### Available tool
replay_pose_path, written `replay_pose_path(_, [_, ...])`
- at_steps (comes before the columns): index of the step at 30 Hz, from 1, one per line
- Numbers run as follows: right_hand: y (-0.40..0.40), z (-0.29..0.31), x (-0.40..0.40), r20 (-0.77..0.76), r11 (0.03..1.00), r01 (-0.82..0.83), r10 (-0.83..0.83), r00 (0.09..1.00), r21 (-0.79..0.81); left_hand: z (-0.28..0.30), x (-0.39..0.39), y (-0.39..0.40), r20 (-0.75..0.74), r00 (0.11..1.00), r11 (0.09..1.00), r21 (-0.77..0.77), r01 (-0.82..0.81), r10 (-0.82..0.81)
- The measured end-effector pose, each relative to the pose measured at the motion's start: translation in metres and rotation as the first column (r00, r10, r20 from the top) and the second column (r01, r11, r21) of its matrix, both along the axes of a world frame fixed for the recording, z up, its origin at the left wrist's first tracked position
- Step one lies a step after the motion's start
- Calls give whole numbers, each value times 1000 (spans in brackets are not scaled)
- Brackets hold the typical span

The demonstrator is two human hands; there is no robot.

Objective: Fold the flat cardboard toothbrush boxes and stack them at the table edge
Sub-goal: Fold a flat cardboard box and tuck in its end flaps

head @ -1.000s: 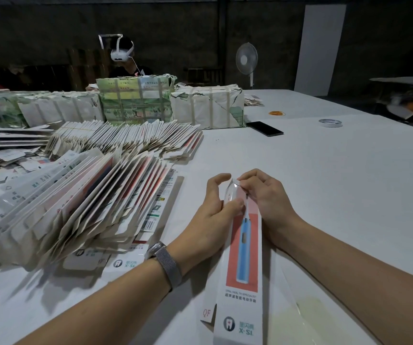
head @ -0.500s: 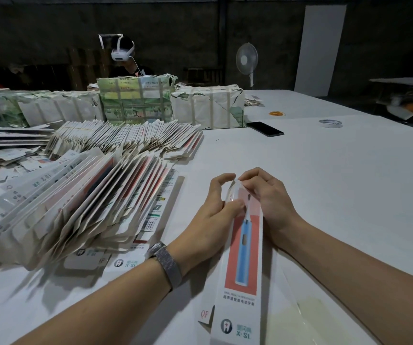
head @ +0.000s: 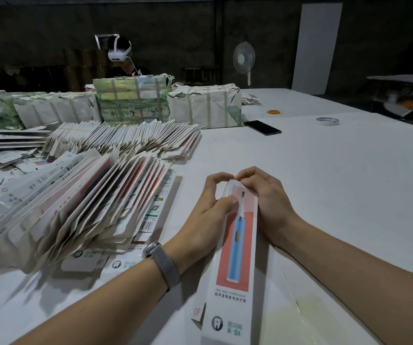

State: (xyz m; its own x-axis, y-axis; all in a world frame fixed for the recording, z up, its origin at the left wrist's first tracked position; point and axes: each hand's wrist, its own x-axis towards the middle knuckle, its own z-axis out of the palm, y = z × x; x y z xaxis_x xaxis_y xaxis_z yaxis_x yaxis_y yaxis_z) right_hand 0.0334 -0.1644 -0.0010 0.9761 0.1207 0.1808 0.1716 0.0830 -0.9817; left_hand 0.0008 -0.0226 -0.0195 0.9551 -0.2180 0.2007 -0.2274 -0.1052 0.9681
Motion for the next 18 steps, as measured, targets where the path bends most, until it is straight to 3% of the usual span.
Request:
replay_pose_path(4, [1, -4, 2, 26, 1000, -12, 12, 1000, -6, -3, 4, 1, -4, 1000, 998, -50, -23, 23])
replay_pose_path(9, [1, -8, 6, -26, 995, -76, 78, 997, 67, -6, 11, 1, -33, 996, 971, -220, -94, 89])
replay_pose_path(15, [3, -9, 3, -5, 994, -102, 102, 995, -28, -9, 12, 2, -18, 994, 954, -279, -109, 109])
replay_pose_path(18, [-1, -8, 5, -27, 993, -121, 120, 992, -2, -10, 14, 2, -18, 994, 960, -257, -108, 107])
